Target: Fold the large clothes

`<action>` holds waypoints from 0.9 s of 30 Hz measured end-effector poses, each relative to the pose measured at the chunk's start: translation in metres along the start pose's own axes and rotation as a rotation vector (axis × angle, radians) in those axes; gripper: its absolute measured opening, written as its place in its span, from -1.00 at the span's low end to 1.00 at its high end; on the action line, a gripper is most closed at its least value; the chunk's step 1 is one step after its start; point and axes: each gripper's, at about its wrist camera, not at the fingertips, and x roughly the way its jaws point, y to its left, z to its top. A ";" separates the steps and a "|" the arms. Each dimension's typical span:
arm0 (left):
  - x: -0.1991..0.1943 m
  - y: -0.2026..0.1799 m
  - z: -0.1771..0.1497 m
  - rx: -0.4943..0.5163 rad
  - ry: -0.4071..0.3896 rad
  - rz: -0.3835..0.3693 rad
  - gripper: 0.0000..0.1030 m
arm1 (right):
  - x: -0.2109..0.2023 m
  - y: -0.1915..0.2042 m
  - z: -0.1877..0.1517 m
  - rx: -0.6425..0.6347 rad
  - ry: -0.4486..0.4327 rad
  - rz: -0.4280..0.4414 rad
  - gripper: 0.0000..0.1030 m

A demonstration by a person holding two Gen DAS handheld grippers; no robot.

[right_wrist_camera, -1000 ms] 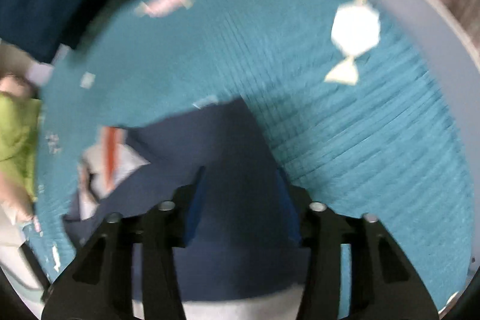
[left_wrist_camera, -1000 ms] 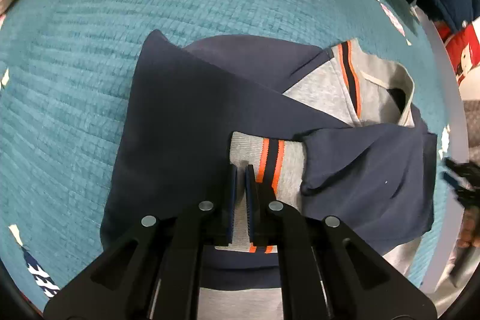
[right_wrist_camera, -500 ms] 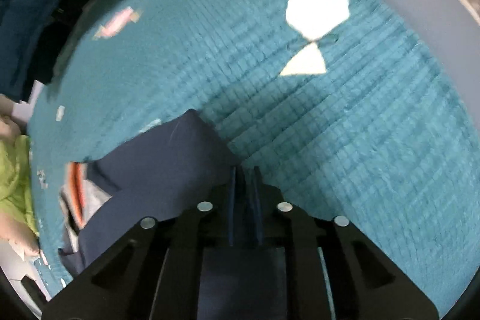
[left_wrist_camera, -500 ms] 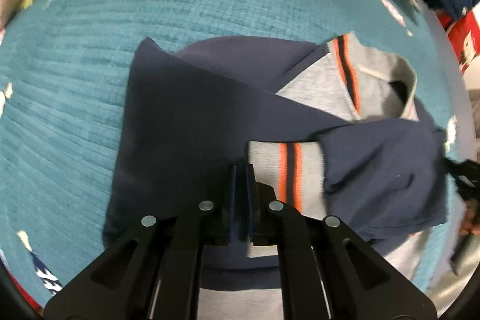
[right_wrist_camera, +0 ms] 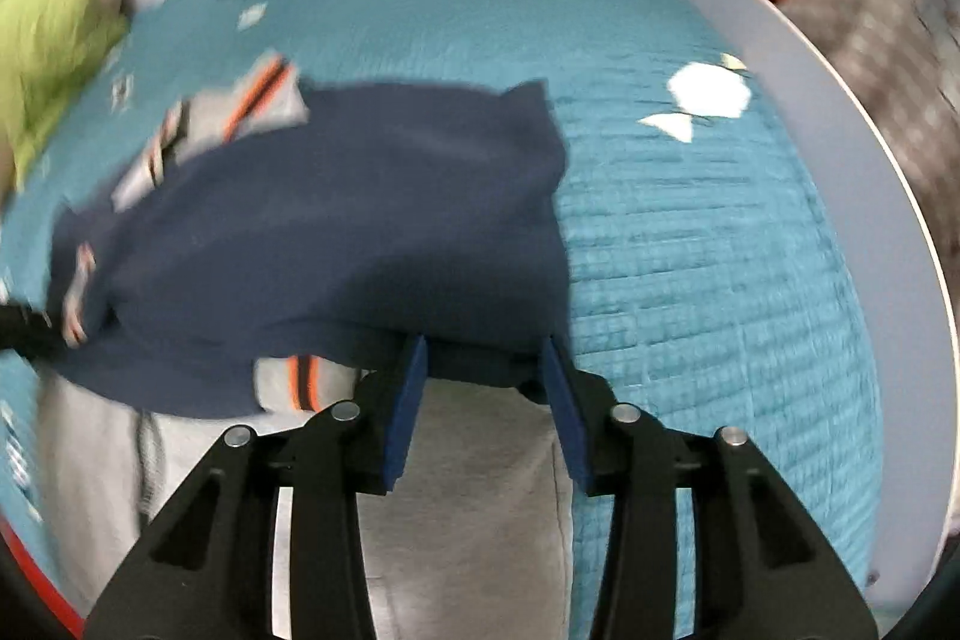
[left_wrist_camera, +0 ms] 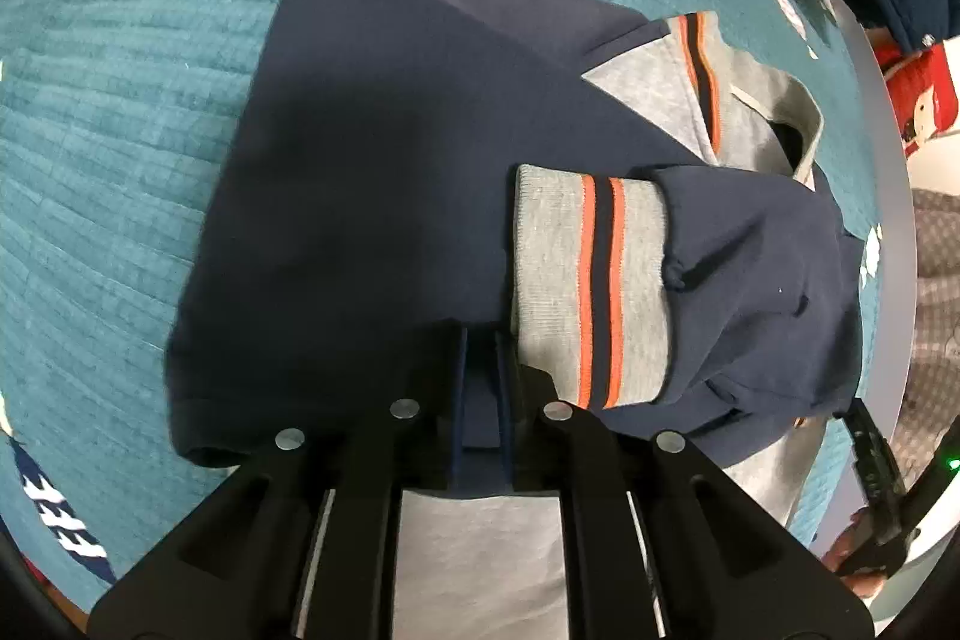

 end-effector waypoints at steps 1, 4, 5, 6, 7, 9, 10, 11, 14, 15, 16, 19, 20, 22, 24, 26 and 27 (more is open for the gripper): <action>0.000 -0.001 0.000 0.007 -0.004 0.001 -0.82 | 0.003 0.004 0.000 -0.032 0.000 -0.007 -0.31; -0.002 -0.002 -0.002 0.022 0.002 -0.009 -0.82 | -0.004 0.022 -0.007 -0.148 0.016 -0.005 -0.31; -0.006 0.000 -0.004 0.018 0.004 -0.021 -0.82 | -0.013 0.022 -0.012 -0.164 -0.009 0.007 -0.31; -0.009 0.003 -0.002 0.015 0.002 -0.033 -0.82 | -0.017 0.020 -0.014 -0.161 -0.026 -0.002 -0.30; -0.011 0.004 -0.002 0.013 -0.002 -0.041 -0.82 | -0.017 0.017 -0.014 -0.150 -0.036 -0.022 -0.29; -0.010 0.002 -0.001 0.021 0.002 -0.037 -0.81 | -0.005 0.012 -0.009 -0.148 -0.021 -0.028 -0.29; -0.011 0.002 -0.001 0.015 -0.004 -0.031 -0.72 | 0.005 0.013 -0.006 -0.164 0.003 -0.052 -0.29; -0.013 0.002 -0.001 0.007 -0.009 -0.032 -0.71 | 0.011 0.017 -0.004 -0.194 0.017 -0.060 -0.29; -0.021 0.000 -0.006 0.018 -0.021 -0.032 -0.53 | 0.016 0.022 -0.002 -0.198 0.005 -0.040 -0.29; -0.020 -0.001 -0.007 0.013 -0.006 -0.039 -0.22 | 0.020 0.019 0.000 -0.159 0.022 -0.020 -0.29; -0.019 0.002 -0.009 -0.004 0.003 -0.039 -0.09 | 0.023 0.016 0.002 -0.134 0.049 -0.001 -0.29; -0.024 0.007 -0.013 -0.055 -0.010 -0.055 -0.08 | 0.002 0.017 -0.001 -0.110 0.022 0.074 -0.27; -0.027 0.009 -0.015 -0.063 -0.019 -0.067 -0.06 | -0.012 0.013 -0.005 -0.094 0.002 0.113 -0.24; -0.040 0.014 -0.019 -0.082 -0.040 -0.081 0.09 | -0.026 0.011 -0.011 -0.097 -0.023 0.119 0.12; -0.049 0.017 -0.020 -0.092 -0.053 -0.108 0.12 | -0.033 0.014 -0.018 -0.162 -0.060 0.063 0.33; -0.056 0.016 -0.022 -0.096 -0.056 -0.142 0.16 | -0.019 0.014 -0.018 -0.197 -0.030 0.027 0.34; -0.058 0.014 -0.022 -0.085 -0.060 -0.154 0.17 | -0.012 0.014 -0.016 -0.188 -0.023 0.017 0.34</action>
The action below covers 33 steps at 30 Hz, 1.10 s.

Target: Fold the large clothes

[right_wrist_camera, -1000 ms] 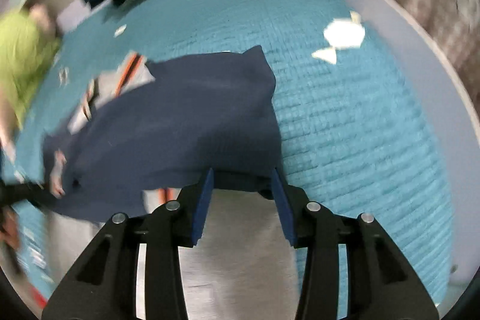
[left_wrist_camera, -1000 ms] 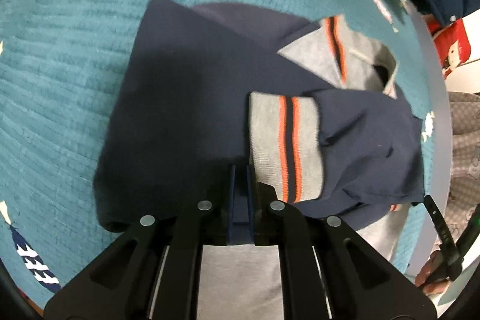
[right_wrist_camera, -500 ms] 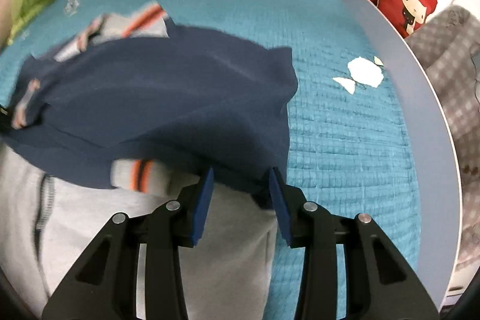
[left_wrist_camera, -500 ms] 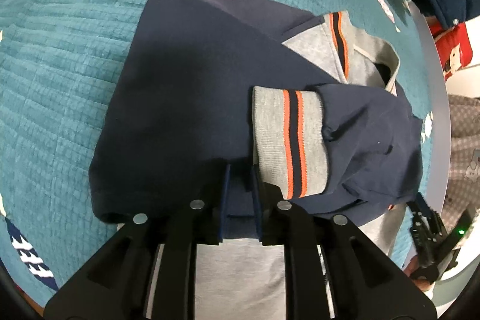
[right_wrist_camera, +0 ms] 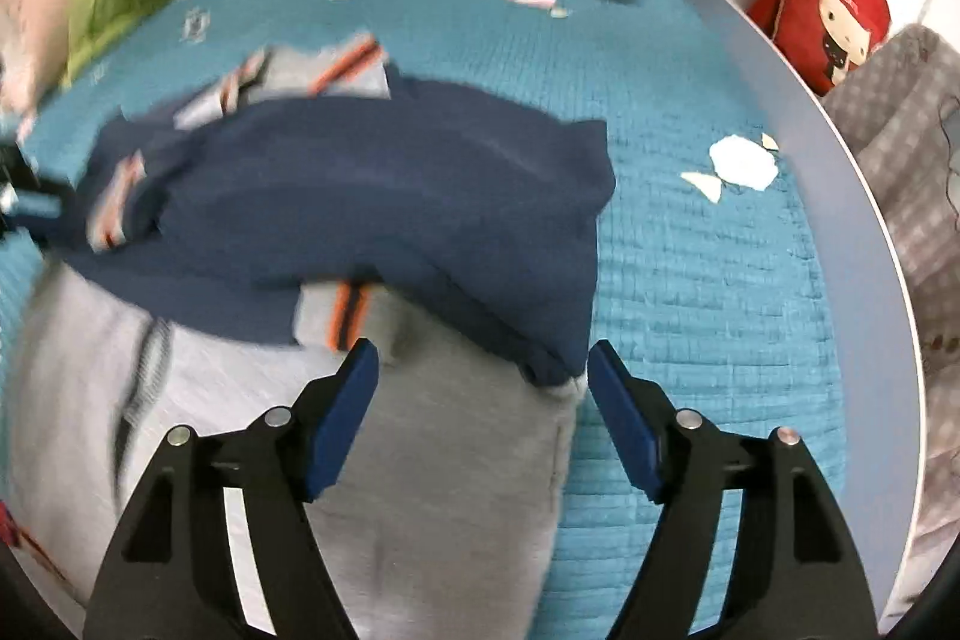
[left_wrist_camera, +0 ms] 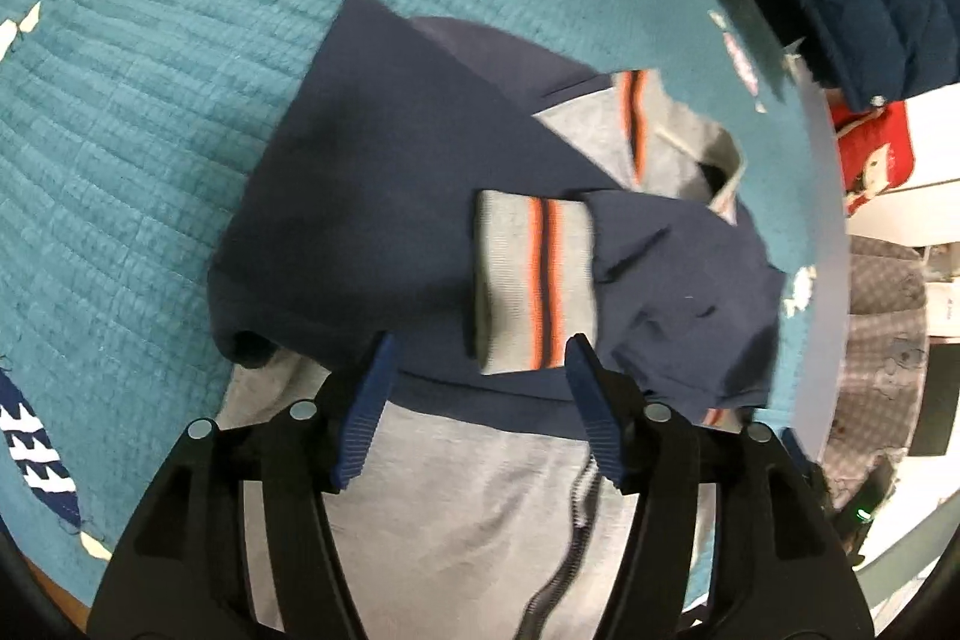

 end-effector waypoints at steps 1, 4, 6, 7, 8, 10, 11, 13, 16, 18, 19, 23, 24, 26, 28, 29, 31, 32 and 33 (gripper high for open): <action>0.003 -0.004 0.000 0.020 0.004 -0.010 0.24 | 0.008 0.001 0.001 0.014 -0.006 0.004 0.34; 0.024 -0.011 0.001 0.024 0.051 0.009 0.25 | 0.030 0.009 0.005 0.010 -0.002 -0.058 0.31; 0.046 -0.018 -0.004 0.035 0.109 0.029 0.05 | 0.038 0.008 0.010 0.048 -0.021 -0.129 0.02; 0.056 -0.021 -0.009 0.048 0.128 0.045 -0.35 | 0.038 0.001 0.012 0.107 -0.020 -0.106 -0.33; 0.062 -0.024 -0.011 0.064 0.122 0.074 -0.46 | 0.034 -0.011 0.011 0.199 -0.032 -0.064 -0.43; 0.065 -0.025 -0.015 0.092 0.080 0.148 -0.86 | 0.023 -0.024 0.007 0.273 -0.054 -0.074 -0.74; 0.063 -0.021 -0.015 0.082 0.081 0.128 -0.90 | 0.015 -0.031 0.003 0.306 -0.053 -0.071 -0.76; 0.055 -0.011 -0.010 0.047 0.075 0.135 -1.00 | 0.007 -0.043 -0.010 0.376 -0.020 -0.027 -0.79; 0.048 0.008 -0.001 0.011 0.047 0.153 -1.00 | 0.025 -0.051 -0.025 0.391 0.039 0.009 -0.75; 0.047 0.010 0.002 0.012 0.065 0.134 -1.00 | 0.028 -0.053 -0.025 0.388 0.029 -0.002 -0.48; 0.043 0.003 0.002 0.058 0.059 0.145 -0.99 | 0.023 -0.051 -0.022 0.379 0.032 0.000 -0.42; 0.035 -0.010 -0.004 0.097 0.065 0.062 -0.17 | -0.010 -0.044 -0.017 0.359 0.016 0.066 0.13; 0.036 -0.014 -0.005 0.092 0.061 0.043 0.29 | -0.022 -0.044 -0.017 0.350 0.001 0.100 0.28; 0.039 -0.021 -0.005 0.094 0.045 0.019 0.35 | -0.039 -0.045 -0.017 0.350 -0.035 0.182 0.36; 0.055 -0.031 -0.006 0.104 0.090 -0.024 0.35 | -0.053 -0.056 -0.013 0.391 -0.107 0.278 0.46; 0.065 -0.033 -0.005 0.103 0.116 -0.044 0.35 | -0.057 -0.063 -0.012 0.455 -0.153 0.326 0.48; 0.078 -0.037 -0.004 0.097 0.097 -0.003 0.34 | -0.049 -0.075 -0.005 0.549 -0.167 0.353 0.49; 0.077 -0.042 -0.005 0.107 0.079 0.020 0.26 | -0.039 -0.077 0.002 0.589 -0.162 0.319 0.45; 0.074 -0.046 -0.006 0.129 0.061 0.038 -0.36 | -0.030 -0.078 0.007 0.611 -0.160 0.299 0.11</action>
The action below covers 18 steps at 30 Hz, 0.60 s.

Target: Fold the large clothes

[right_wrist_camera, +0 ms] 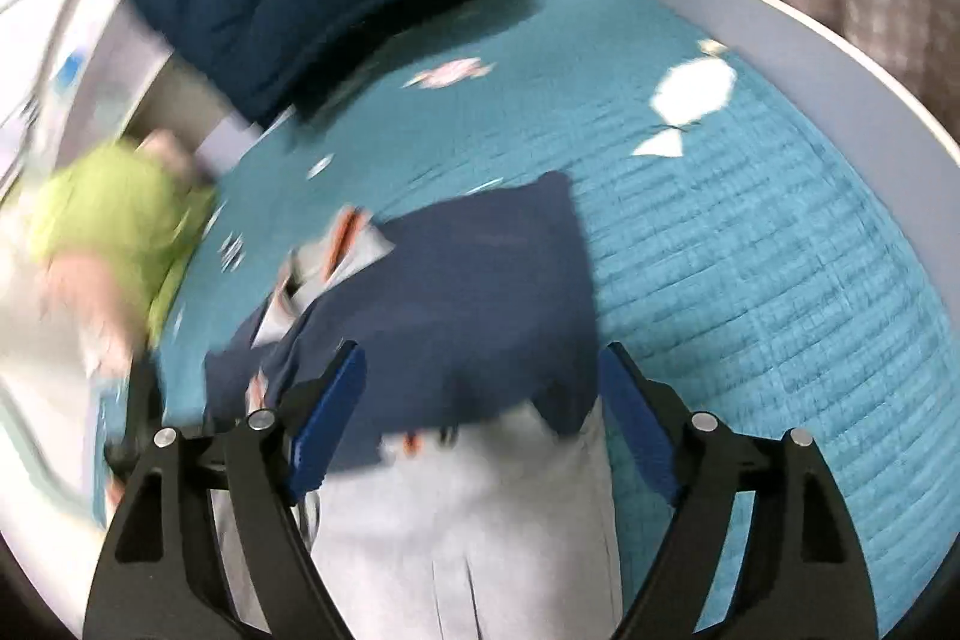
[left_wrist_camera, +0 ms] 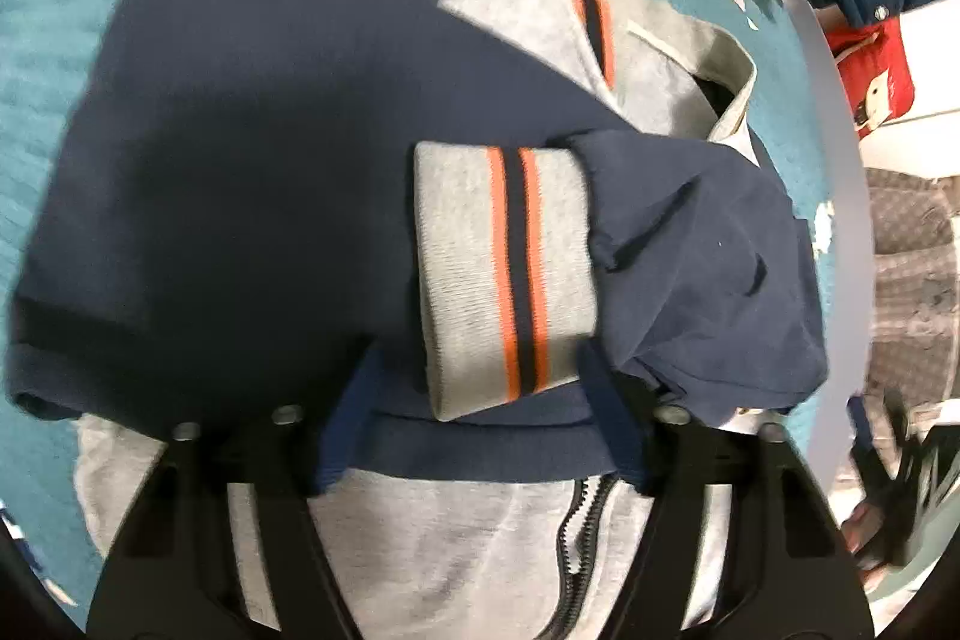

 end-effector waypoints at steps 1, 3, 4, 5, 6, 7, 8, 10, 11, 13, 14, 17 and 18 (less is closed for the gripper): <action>-0.004 -0.005 -0.001 0.041 -0.017 0.028 -0.70 | 0.011 -0.001 0.001 0.025 0.010 0.003 -0.45; -0.010 -0.003 0.001 0.048 -0.021 0.014 -0.83 | 0.041 -0.001 -0.003 0.067 0.086 0.032 -0.94; -0.015 0.002 0.003 0.028 -0.033 0.021 -0.83 | 0.054 0.002 -0.008 0.046 0.119 0.019 -0.95; -0.018 0.005 0.004 0.021 -0.046 0.035 -0.84 | 0.070 0.004 -0.018 0.011 0.163 -0.028 -0.96; -0.019 0.010 0.007 0.011 -0.052 0.038 -0.84 | 0.079 -0.001 -0.026 0.017 0.192 -0.055 -1.00; -0.018 0.015 0.009 -0.007 -0.044 0.028 -0.84 | 0.079 -0.011 -0.032 0.074 0.171 -0.021 -1.00; -0.019 0.018 0.009 -0.019 -0.039 0.022 -0.84 | 0.076 -0.017 -0.033 0.117 0.164 -0.001 -1.00; -0.021 0.014 0.010 0.002 -0.052 0.050 -0.83 | 0.061 -0.016 -0.030 0.136 0.154 -0.022 -1.00; -0.025 0.016 0.009 0.017 -0.060 0.065 -0.83 | 0.054 -0.013 -0.029 0.118 0.140 -0.043 -1.00; -0.029 0.017 0.012 0.034 -0.079 0.097 -0.83 | 0.038 -0.008 -0.025 0.085 0.092 -0.115 -1.00; -0.028 0.017 0.014 0.037 -0.089 0.118 -0.83 | 0.035 -0.011 -0.021 0.063 0.065 -0.192 -1.00; -0.021 0.017 0.019 0.071 -0.059 0.188 -0.69 | 0.046 -0.044 -0.015 0.159 0.129 -0.328 -0.92; -0.023 0.015 0.020 0.085 -0.051 0.215 -0.52 | 0.043 -0.051 -0.014 0.220 0.131 -0.250 -0.92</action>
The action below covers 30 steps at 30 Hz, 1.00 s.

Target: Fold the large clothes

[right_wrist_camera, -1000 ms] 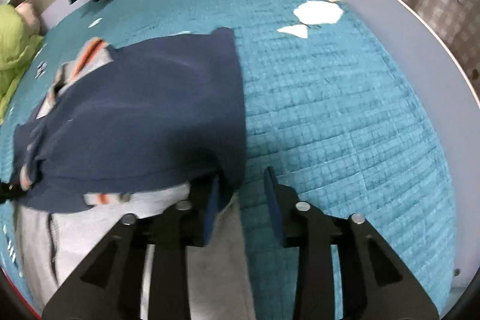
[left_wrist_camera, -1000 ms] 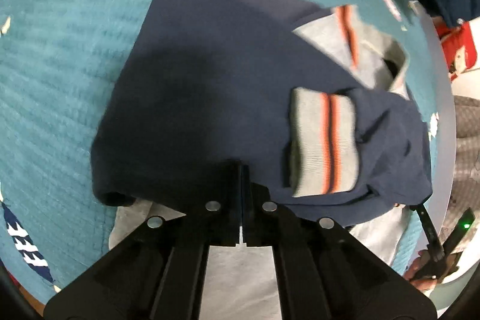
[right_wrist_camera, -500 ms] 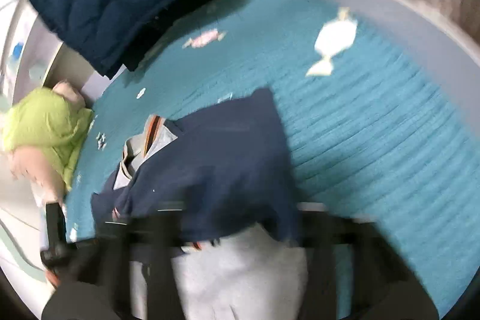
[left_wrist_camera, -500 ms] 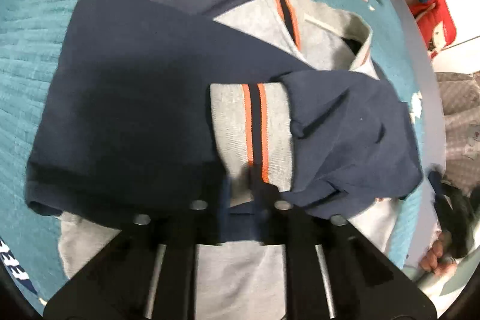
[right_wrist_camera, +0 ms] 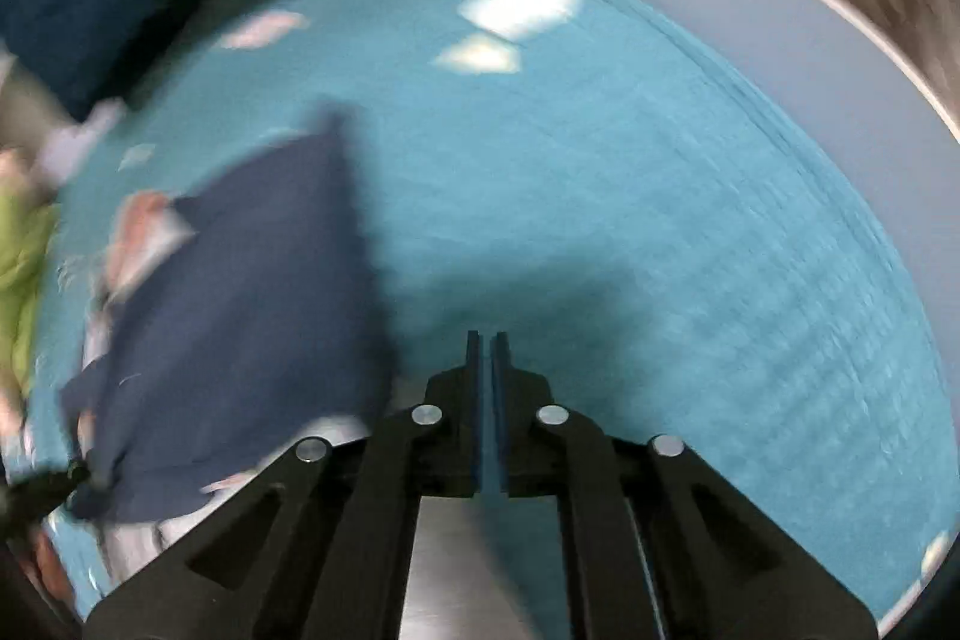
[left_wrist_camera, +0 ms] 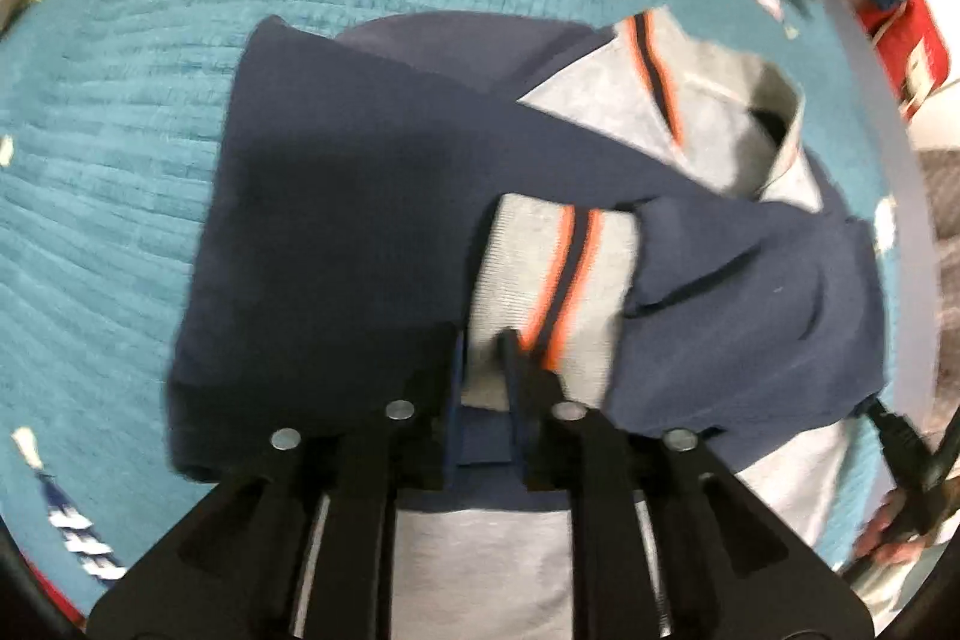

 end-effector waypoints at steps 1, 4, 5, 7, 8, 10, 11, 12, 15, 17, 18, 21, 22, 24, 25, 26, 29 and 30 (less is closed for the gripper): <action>-0.006 -0.003 -0.001 0.035 0.002 0.050 0.02 | -0.005 0.000 0.001 0.009 -0.011 0.062 -0.89; -0.036 -0.005 -0.007 0.061 -0.133 0.116 0.43 | -0.025 0.036 -0.002 -0.148 -0.107 0.017 -0.89; -0.045 -0.005 -0.007 0.051 -0.164 0.110 0.43 | -0.026 0.050 -0.002 -0.186 -0.118 0.049 -0.89; -0.055 -0.009 -0.004 0.033 -0.208 0.040 0.40 | -0.022 0.075 -0.002 -0.241 -0.120 0.140 -0.89; -0.058 -0.007 -0.005 0.032 -0.220 0.009 0.34 | -0.019 0.079 0.000 -0.261 -0.114 0.147 -0.89; -0.050 -0.020 -0.003 0.036 -0.208 -0.044 -0.17 | 0.004 0.094 0.001 -0.298 -0.075 0.094 -0.89; -0.040 -0.024 -0.002 0.034 -0.183 -0.044 -0.30 | 0.016 0.094 0.001 -0.296 -0.046 0.066 -0.89; -0.026 -0.027 -0.001 0.032 -0.152 -0.032 -0.69 | 0.032 0.092 -0.001 -0.279 -0.007 0.020 -0.93; 0.017 -0.026 -0.003 0.020 -0.111 0.038 -0.96 | 0.049 0.077 0.000 -0.224 -0.011 0.044 -1.00; 0.011 -0.029 -0.004 0.062 -0.126 0.052 -0.96 | 0.042 0.082 0.001 -0.252 -0.006 0.040 -0.97; 0.009 -0.030 -0.003 0.075 -0.122 0.058 -0.95 | 0.040 0.084 0.002 -0.264 -0.001 0.040 -0.94; 0.001 -0.028 0.001 0.076 -0.121 0.071 -0.93 | 0.031 0.091 0.006 -0.289 0.011 0.085 -0.87; -0.006 -0.025 0.002 0.074 -0.129 0.064 -0.87 | 0.023 0.091 0.009 -0.285 0.006 0.121 -0.87; -0.019 -0.018 0.004 0.065 -0.144 0.038 -0.46 | 0.006 0.092 0.017 -0.281 -0.015 0.165 -0.74; -0.025 -0.016 0.007 0.054 -0.151 0.032 0.29 | -0.004 0.094 0.023 -0.279 -0.035 0.190 -0.36; -0.031 -0.013 0.008 0.037 -0.170 0.024 0.55 | -0.011 0.093 0.026 -0.272 -0.054 0.197 -0.05; -0.049 0.001 0.024 0.009 -0.244 0.029 0.61 | -0.025 0.095 0.054 -0.263 -0.134 0.195 0.57; -0.049 0.007 0.032 0.000 -0.241 0.054 0.62 | -0.023 0.099 0.061 -0.270 -0.120 0.190 0.57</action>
